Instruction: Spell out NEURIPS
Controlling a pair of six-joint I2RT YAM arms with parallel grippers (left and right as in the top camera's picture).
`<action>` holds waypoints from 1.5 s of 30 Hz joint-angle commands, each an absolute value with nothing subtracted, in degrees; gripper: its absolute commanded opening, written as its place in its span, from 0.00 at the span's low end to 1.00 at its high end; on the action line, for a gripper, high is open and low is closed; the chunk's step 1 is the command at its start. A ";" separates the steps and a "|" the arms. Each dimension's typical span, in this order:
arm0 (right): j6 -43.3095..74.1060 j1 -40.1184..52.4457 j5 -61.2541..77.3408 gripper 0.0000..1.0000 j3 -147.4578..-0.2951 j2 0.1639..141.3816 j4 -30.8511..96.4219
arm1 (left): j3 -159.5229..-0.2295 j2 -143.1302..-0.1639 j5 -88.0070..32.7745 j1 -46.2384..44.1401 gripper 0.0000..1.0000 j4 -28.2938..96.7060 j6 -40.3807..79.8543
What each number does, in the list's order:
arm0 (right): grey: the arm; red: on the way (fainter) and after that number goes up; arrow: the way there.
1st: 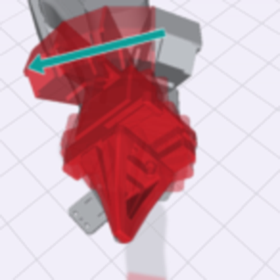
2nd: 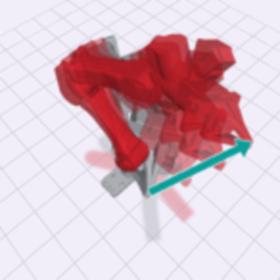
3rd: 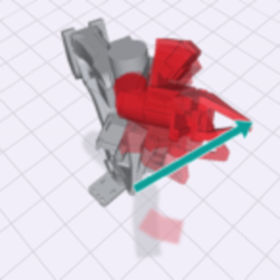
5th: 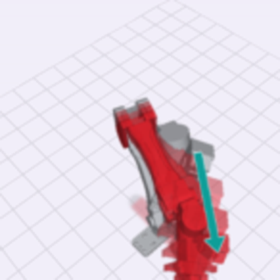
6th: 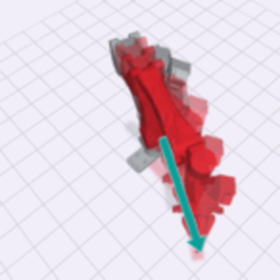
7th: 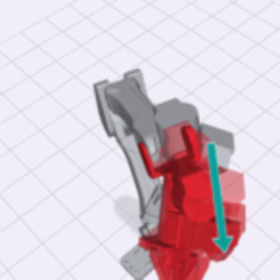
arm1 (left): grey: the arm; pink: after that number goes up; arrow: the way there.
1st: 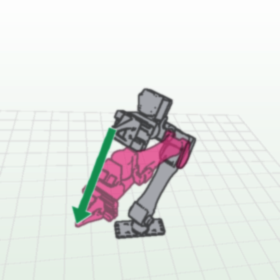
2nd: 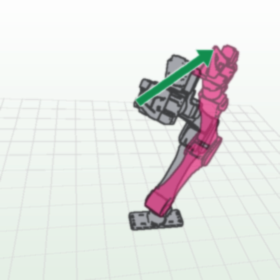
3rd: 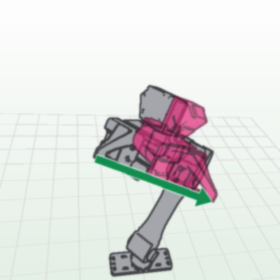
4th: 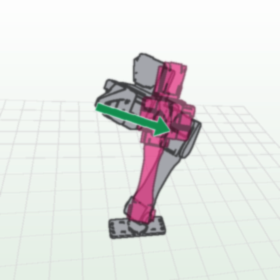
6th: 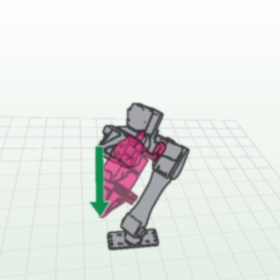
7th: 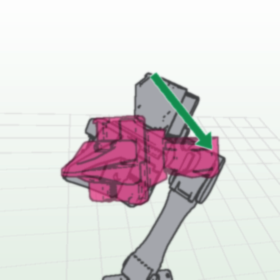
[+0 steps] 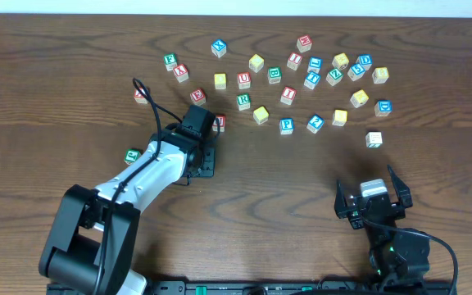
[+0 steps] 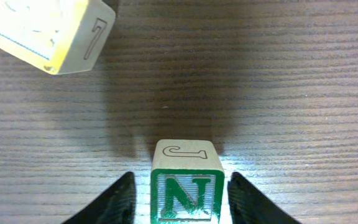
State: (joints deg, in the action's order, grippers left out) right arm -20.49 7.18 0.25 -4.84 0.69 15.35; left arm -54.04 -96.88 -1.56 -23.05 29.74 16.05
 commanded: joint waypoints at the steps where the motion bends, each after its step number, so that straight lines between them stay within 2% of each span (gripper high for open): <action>1: -19.75 6.42 0.36 0.99 -4.73 0.32 15.51 | -55.53 -95.09 -0.43 -23.18 0.49 30.37 15.29; 12: -19.77 6.42 0.36 0.99 -4.73 0.32 15.51 | -60.34 -92.20 -0.47 -23.18 0.49 35.53 15.20; 19: -19.77 6.42 0.36 0.99 -4.73 0.32 15.51 | -70.76 -87.11 -0.40 -23.18 0.49 42.70 13.41; 22: -19.75 6.42 0.36 0.99 -4.73 0.32 15.51 | -75.94 -84.42 -0.40 -23.18 0.61 44.64 13.02; 26: -19.77 6.42 0.36 0.99 -4.73 0.32 15.51 | -81.43 -82.04 2.57 -23.18 0.73 45.28 12.69; 29: -19.77 6.42 0.36 0.99 -4.73 0.32 15.51 | -87.05 -82.46 8.38 -23.16 0.78 47.07 13.43; 34: -19.77 6.42 0.36 0.99 -4.73 0.32 15.51 | -93.32 -85.65 16.01 -22.55 0.79 51.44 21.93; 45: -19.75 6.42 0.36 0.99 -4.73 0.32 15.51 | -119.66 -107.42 13.96 -19.29 0.80 65.93 28.67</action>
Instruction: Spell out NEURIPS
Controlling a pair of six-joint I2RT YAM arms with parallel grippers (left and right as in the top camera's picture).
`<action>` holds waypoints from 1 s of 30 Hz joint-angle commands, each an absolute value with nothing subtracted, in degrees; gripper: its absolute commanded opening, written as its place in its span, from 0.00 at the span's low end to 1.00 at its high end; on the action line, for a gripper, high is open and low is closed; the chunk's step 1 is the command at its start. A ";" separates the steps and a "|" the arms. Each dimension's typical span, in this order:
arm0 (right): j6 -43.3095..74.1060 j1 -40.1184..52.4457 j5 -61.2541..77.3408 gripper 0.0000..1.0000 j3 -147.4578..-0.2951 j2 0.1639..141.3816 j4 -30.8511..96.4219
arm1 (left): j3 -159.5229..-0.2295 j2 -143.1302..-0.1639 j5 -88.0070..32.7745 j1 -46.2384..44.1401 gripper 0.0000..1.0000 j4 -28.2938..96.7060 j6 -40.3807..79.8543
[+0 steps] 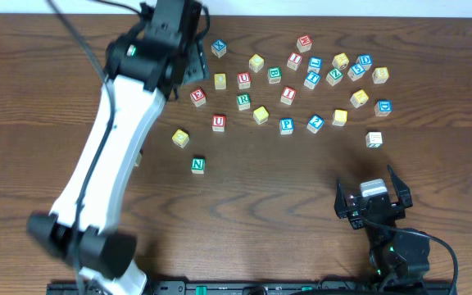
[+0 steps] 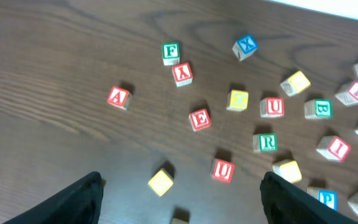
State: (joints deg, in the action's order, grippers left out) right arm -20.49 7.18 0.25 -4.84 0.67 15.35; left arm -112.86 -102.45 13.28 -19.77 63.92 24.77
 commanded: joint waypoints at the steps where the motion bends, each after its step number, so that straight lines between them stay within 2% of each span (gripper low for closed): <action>1: -19.77 6.42 0.36 0.99 -4.73 0.32 15.51 | -121.40 -108.92 13.96 -19.29 0.80 66.70 29.65; 12: -19.75 6.42 0.36 0.99 -4.73 0.32 15.51 | -125.49 -120.42 1.80 -14.92 0.79 67.00 36.12; 30: -19.77 6.42 0.36 0.99 -4.73 0.32 15.51 | -125.49 -131.52 0.36 -14.79 0.79 65.47 35.88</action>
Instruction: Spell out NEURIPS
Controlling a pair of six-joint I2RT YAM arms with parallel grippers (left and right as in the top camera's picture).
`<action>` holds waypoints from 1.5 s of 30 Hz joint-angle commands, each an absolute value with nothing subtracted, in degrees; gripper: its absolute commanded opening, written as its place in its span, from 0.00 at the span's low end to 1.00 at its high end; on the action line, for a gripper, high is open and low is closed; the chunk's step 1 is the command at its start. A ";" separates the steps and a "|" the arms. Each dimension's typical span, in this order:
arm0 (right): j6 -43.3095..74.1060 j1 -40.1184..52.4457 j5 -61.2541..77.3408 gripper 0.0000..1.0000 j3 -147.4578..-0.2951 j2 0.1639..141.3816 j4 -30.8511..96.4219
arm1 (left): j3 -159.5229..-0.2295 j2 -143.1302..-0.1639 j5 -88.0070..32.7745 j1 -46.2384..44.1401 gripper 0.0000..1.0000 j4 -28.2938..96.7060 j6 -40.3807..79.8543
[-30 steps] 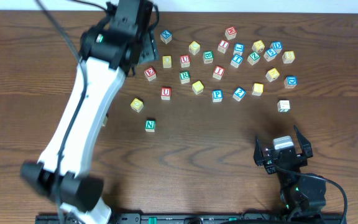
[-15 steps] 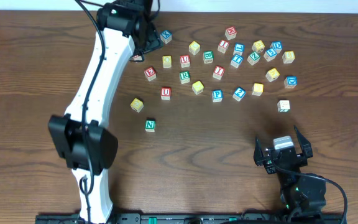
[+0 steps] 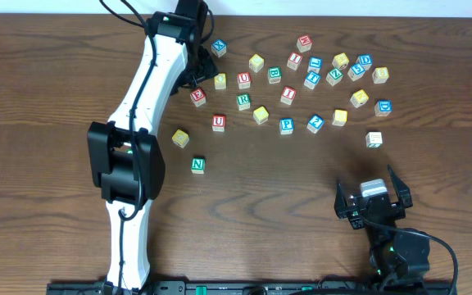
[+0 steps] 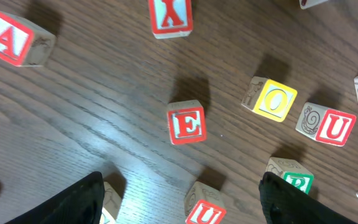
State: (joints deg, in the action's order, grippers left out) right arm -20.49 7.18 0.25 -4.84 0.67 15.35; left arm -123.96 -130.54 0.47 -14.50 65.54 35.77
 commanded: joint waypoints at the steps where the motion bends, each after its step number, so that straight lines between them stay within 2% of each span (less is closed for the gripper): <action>1: -19.77 6.42 0.36 0.99 -4.73 0.32 15.51 | -125.49 -131.72 0.36 -14.87 0.79 65.36 35.88; 14: -19.77 6.42 0.36 0.99 -4.73 0.32 15.51 | -123.74 -132.77 0.43 -15.53 0.79 63.92 41.71; 20: -19.77 6.42 0.36 0.99 -4.73 0.32 15.51 | -122.80 -132.77 0.64 -16.10 0.78 63.53 41.71; 22: -19.77 6.42 0.36 0.99 -4.73 0.32 15.51 | -121.97 -132.77 0.67 -16.19 0.74 63.07 42.15; 45: -19.77 6.42 0.36 0.99 -4.73 0.32 15.51 | -112.20 -132.79 0.67 -16.38 0.74 54.52 43.57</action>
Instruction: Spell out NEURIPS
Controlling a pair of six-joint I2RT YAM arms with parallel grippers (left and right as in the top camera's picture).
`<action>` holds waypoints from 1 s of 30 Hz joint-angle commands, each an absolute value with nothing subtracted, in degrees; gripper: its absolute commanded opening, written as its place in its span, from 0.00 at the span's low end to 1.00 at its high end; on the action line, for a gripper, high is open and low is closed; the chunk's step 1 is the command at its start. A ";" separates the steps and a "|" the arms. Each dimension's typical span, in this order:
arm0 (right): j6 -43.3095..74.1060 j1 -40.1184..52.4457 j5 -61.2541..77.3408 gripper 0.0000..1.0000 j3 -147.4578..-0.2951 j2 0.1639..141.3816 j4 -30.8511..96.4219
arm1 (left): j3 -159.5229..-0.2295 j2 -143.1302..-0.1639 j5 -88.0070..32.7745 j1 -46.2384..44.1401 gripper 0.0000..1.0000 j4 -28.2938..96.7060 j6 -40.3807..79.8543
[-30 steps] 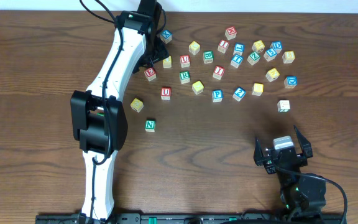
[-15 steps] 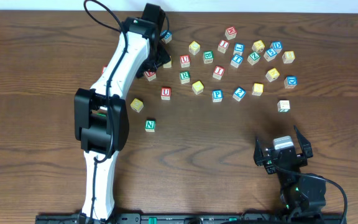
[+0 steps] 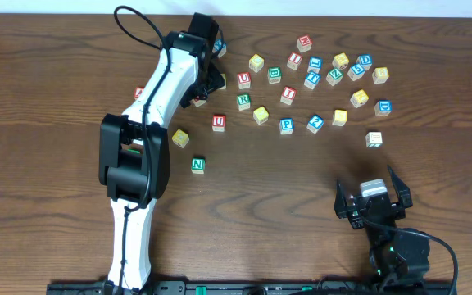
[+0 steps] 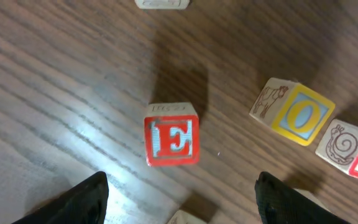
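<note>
The red E block (image 4: 171, 141) lies flat on the wood, its letter up, just ahead of the gap between my left gripper's (image 4: 182, 202) open fingers. In the overhead view that gripper (image 3: 206, 83) hangs over the back left of the block cluster and hides the E. The green N block (image 3: 197, 165) stands alone nearer the front. A red U (image 3: 218, 122), green R (image 3: 243, 101), red I (image 3: 288, 94) and blue P (image 3: 286, 125) lie among the scattered blocks. My right gripper (image 3: 374, 197) rests open and empty at the front right.
A yellow O block (image 4: 300, 115) and a red U block lie right of the E. A yellow block (image 3: 180, 138) sits close to the N. Several more letter blocks spread across the back right, out to a white one (image 3: 374, 139).
My left gripper is lower over the red E, which now shows larger and nearer the middle of the wrist view. Its fingers remain open. The right arm has not moved.
My left gripper's fingers stood on either side of the green N low on the table. Then the N stood alone there and the arm was high over the back blocks, open. Then it hung above the red E, and now it is closer to it.
</note>
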State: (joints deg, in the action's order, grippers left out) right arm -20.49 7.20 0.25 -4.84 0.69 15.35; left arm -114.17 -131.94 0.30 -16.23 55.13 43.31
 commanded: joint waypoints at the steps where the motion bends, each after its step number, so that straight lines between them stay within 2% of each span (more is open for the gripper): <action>1: -19.77 6.42 0.36 0.99 -4.73 0.32 15.51 | -111.48 -132.77 0.64 -16.38 0.74 53.87 43.57; 30: -19.77 6.42 0.36 0.99 -4.73 0.32 15.51 | -108.86 -132.79 4.71 -16.43 0.74 50.57 40.95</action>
